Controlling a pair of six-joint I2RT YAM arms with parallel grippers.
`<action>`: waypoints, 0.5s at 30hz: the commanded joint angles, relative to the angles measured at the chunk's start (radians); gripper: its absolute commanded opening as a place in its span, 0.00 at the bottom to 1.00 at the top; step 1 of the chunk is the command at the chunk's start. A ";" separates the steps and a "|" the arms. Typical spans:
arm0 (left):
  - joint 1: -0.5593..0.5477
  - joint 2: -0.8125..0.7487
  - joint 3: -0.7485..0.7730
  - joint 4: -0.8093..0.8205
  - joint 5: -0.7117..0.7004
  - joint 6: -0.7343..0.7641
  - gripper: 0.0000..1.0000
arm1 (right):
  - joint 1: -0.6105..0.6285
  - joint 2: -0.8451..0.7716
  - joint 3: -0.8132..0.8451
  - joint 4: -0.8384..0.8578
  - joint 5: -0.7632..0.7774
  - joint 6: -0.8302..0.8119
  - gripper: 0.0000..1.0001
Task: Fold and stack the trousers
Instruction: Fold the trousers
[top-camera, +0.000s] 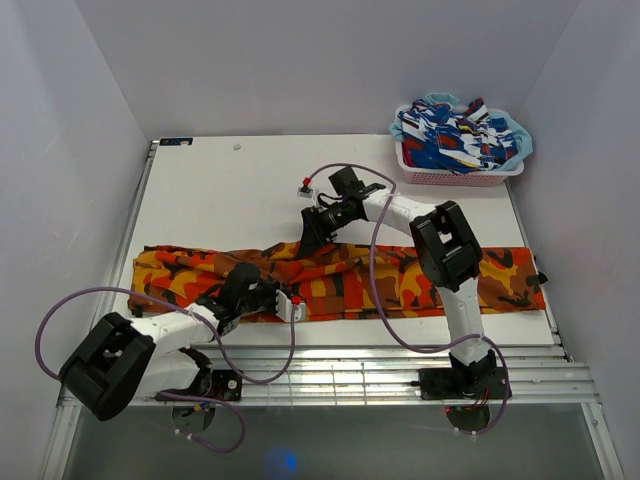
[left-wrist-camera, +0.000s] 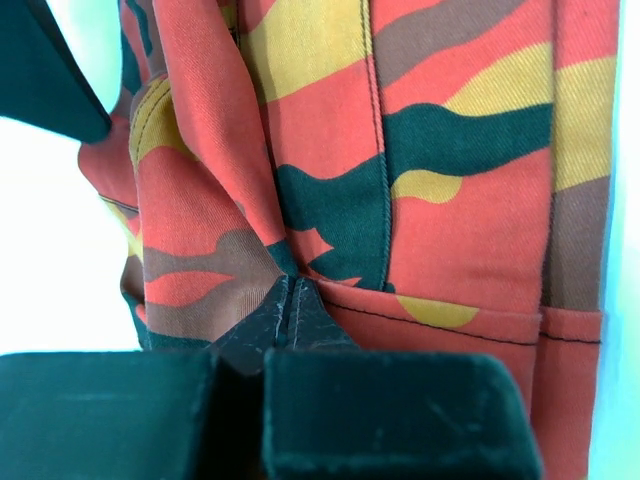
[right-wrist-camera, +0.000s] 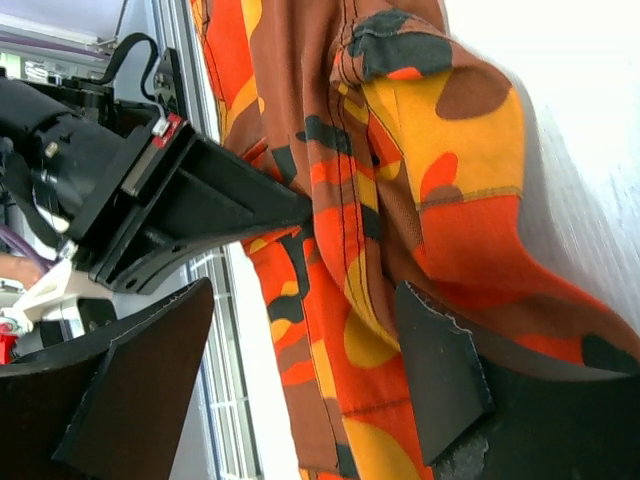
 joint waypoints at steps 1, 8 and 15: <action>-0.029 0.007 -0.084 -0.047 -0.065 0.036 0.00 | 0.025 0.047 0.004 0.073 -0.024 0.053 0.79; -0.049 -0.002 -0.112 -0.027 -0.097 0.022 0.00 | 0.045 0.155 0.040 0.180 -0.027 0.162 0.84; -0.059 -0.038 -0.130 -0.033 -0.106 0.030 0.00 | 0.077 0.170 0.024 0.377 -0.086 0.337 0.82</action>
